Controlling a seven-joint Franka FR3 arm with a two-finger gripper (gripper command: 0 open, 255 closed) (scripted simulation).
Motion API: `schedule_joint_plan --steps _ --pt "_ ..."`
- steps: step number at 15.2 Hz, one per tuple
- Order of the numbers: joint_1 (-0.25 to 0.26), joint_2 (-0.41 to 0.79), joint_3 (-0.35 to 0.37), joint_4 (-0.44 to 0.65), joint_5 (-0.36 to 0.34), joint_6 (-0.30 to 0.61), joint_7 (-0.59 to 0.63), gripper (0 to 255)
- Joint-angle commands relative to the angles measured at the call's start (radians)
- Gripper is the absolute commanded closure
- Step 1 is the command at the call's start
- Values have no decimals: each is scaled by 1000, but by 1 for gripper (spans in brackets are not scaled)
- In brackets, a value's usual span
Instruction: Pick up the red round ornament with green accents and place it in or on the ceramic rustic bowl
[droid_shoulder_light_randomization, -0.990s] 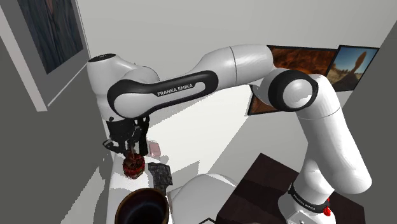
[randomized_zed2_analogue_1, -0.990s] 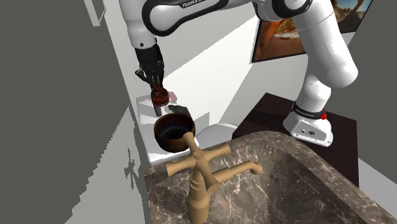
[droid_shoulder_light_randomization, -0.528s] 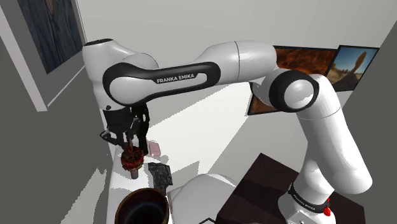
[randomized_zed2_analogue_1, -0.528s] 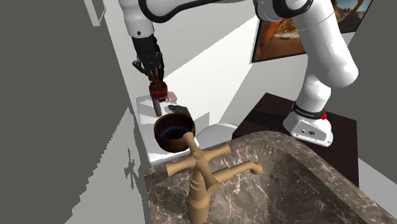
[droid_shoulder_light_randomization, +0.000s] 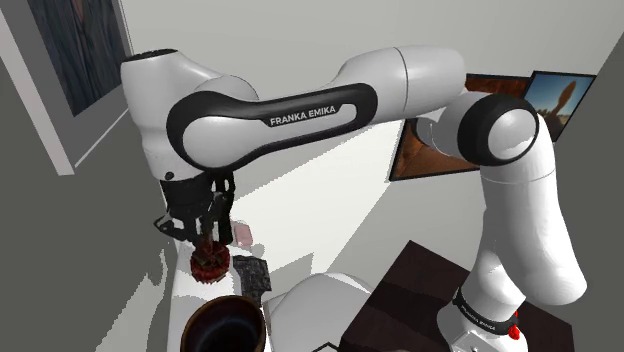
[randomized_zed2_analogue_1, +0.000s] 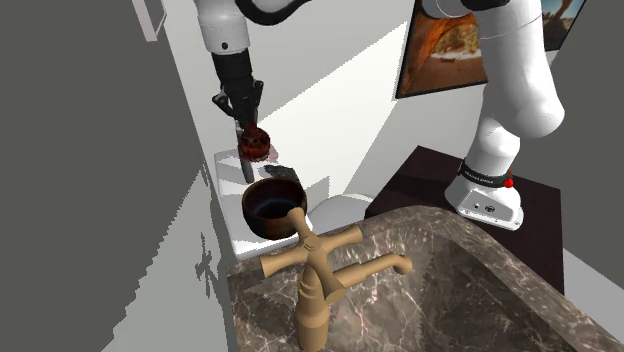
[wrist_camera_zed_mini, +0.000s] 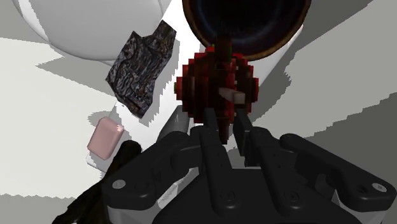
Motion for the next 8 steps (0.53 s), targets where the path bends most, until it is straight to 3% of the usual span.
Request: schedule_joint_plan --steps 1,8 --pt "11 -49 15 -58 12 9 34 255" --pt "42 -132 47 -190 36 55 112 255"
